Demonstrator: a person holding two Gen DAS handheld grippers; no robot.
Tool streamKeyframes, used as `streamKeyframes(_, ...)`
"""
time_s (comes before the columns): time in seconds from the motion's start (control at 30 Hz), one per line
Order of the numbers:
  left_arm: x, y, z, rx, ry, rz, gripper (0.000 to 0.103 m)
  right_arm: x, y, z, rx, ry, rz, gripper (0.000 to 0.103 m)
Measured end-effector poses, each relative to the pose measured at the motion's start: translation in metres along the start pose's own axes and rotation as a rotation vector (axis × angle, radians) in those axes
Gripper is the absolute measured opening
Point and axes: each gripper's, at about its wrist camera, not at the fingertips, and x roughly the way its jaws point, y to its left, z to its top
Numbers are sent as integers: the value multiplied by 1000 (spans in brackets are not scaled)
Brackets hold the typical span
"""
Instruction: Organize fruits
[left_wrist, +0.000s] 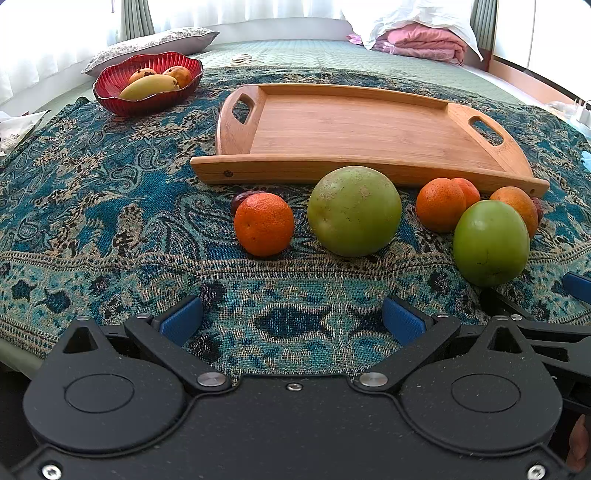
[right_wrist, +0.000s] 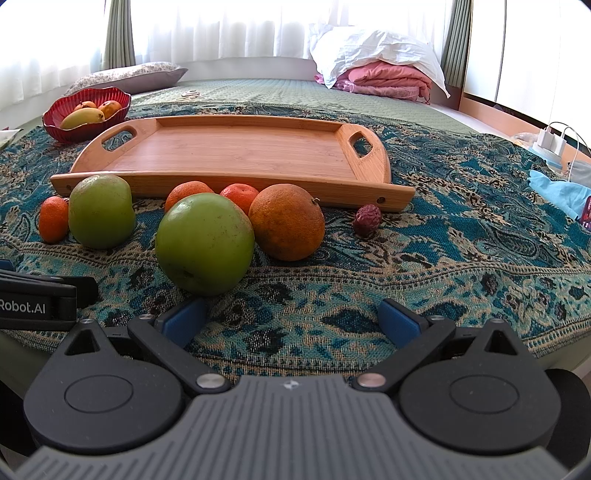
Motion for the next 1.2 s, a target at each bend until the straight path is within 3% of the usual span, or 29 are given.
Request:
streamKeyframes(0.97, 0, -1, 0, 3, -4, 4, 103, -1, 1, -2, 0, -5, -1, 103)
streamKeyframes(1.2, -8, 0, -10, -4, -72, -1, 103, -6, 0, -7, 5, -35, -3, 103)
